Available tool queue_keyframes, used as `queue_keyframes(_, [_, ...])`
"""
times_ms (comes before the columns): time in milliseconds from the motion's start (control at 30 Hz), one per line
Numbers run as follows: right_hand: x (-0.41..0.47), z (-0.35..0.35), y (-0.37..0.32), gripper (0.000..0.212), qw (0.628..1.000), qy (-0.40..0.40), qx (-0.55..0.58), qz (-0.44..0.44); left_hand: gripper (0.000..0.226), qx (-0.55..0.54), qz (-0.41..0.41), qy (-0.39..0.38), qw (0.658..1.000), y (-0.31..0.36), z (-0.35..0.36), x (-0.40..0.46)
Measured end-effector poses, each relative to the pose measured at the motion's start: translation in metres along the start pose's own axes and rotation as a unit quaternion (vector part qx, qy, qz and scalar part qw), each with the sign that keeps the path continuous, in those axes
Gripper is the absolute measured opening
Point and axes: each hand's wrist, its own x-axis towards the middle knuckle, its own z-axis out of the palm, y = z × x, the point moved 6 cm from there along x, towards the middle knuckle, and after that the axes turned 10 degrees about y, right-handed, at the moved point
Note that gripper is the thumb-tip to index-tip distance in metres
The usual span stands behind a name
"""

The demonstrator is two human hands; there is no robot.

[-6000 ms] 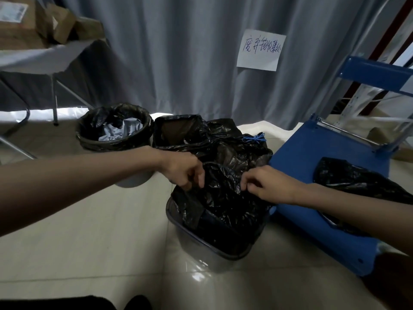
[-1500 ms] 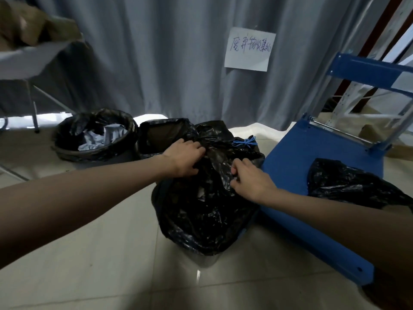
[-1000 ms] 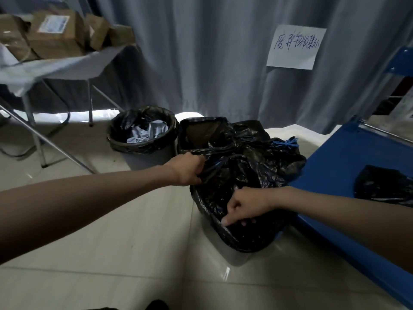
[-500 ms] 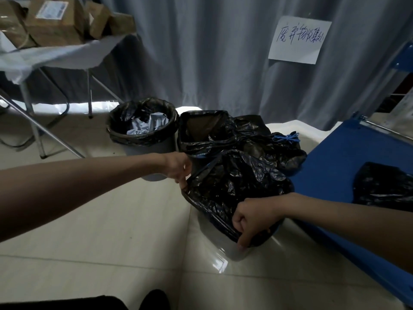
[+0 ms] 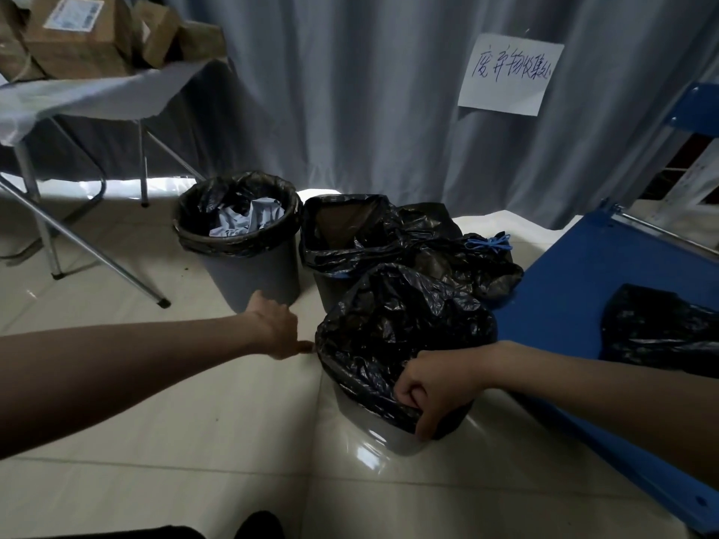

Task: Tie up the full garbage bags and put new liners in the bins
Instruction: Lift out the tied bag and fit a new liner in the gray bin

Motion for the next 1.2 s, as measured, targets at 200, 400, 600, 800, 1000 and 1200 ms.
queue_keyframes(200, [-0.012,0.004,-0.002,0.029,0.999,-0.009,-0.034,-0.001,0.026,-0.158,0.098,0.231,0.955,-0.002,-0.046,0.001])
queue_keyframes(400, [-0.024,0.008,0.005,0.025,0.998,-0.047,-0.037,0.021,0.027,-0.178,0.313,0.295,0.885,0.039,-0.085,-0.011])
queue_keyframes(600, [-0.026,-0.018,0.027,0.059,0.987,0.159,0.009,0.035,0.074,-0.086,0.316,0.217,0.920,0.076,-0.085,-0.007])
queue_keyframes(800, [-0.032,0.008,0.031,0.074,0.958,-0.001,-0.284,0.034,0.103,0.088,0.284,0.107,0.949,0.088,-0.065,0.002])
queue_keyframes(1000, [-0.023,-0.013,0.024,0.058,0.932,0.140,-0.334,0.007,0.094,0.112,0.308,0.203,0.923,0.098,-0.084,0.006])
queue_keyframes(1200, [-0.004,-0.013,0.052,0.072,0.899,0.086,-0.425,0.063,0.102,0.159,0.286,0.105,0.939,0.100,-0.067,0.023])
